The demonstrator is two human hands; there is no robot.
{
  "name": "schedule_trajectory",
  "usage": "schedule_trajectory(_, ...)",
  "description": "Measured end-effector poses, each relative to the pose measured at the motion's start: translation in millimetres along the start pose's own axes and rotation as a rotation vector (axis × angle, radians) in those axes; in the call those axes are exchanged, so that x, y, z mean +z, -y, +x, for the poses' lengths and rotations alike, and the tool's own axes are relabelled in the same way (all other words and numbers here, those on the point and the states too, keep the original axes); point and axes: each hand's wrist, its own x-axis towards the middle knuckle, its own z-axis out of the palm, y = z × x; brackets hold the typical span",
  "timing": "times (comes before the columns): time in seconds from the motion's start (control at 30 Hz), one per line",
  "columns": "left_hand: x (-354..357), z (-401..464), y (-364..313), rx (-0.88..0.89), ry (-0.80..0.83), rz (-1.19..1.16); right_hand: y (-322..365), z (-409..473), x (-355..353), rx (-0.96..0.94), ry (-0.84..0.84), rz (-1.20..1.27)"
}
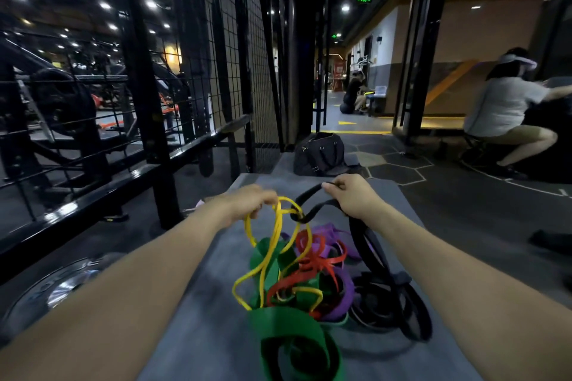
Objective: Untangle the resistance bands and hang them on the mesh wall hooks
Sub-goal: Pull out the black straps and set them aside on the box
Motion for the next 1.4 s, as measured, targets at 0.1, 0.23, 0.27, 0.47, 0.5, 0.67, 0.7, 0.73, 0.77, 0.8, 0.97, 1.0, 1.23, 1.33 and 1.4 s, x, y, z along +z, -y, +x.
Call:
schedule_trajectory(0.1, 2, -7, 8, 0.020, 0.076, 0.244, 2, -1, 4, -0.045, 0.043, 0.019)
schedule_trajectory(0.23, 5, -7, 11, 0.142, -0.057, 0.018, -1, -3, 8, -0.072, 0.060, 0.003)
schedule_trajectory(0.27, 3, -6, 8, 0.160, -0.083, -0.055, -2, -3, 8, -0.073, 0.061, 0.006)
schedule_trajectory(0.47, -12, 1, -14, 0.169, -0.137, -0.293, 10, 0, 4, -0.110, 0.013, 0.027)
schedule_trajectory(0.5, -14, 1, -14, 0.161, -0.112, -0.286, 13, 1, 2, -0.114, -0.006, 0.057)
schedule_trajectory(0.67, -25, -4, -3, 0.072, -0.046, -0.313, 10, -3, -6, -0.106, -0.057, 0.022)
schedule_trajectory(0.7, -25, -3, 1, 0.065, -0.112, -0.338, 8, -5, -5, -0.107, -0.040, -0.005)
schedule_trajectory(0.73, -24, -1, 5, 0.062, -0.179, -0.396, 6, -6, -3, -0.106, -0.010, -0.033)
schedule_trajectory(0.77, -22, 2, 8, 0.061, -0.242, -0.470, 5, -8, 0, -0.110, 0.016, -0.061)
schedule_trajectory(0.8, -20, 4, 11, 0.053, -0.305, -0.540, 4, -10, 3, -0.112, 0.033, -0.091)
schedule_trajectory(0.97, -19, 19, 31, -0.061, -0.599, -0.734, -8, -14, 2, -0.040, 0.038, -0.194)
schedule_trajectory(1.0, -21, 22, 37, -0.084, -0.635, -0.740, -13, -15, -1, -0.010, 0.031, -0.197)
schedule_trajectory(1.23, -11, 21, 82, -0.203, -0.622, -0.160, -43, -19, 9, 0.092, 0.012, -0.223)
schedule_trajectory(1.33, 1, 13, 91, -0.260, -0.449, 0.190, -43, -22, 18, 0.070, -0.006, -0.194)
schedule_trajectory(1.4, 8, 13, 94, -0.253, -0.404, 0.461, -42, -24, 24, 0.039, -0.011, -0.185)
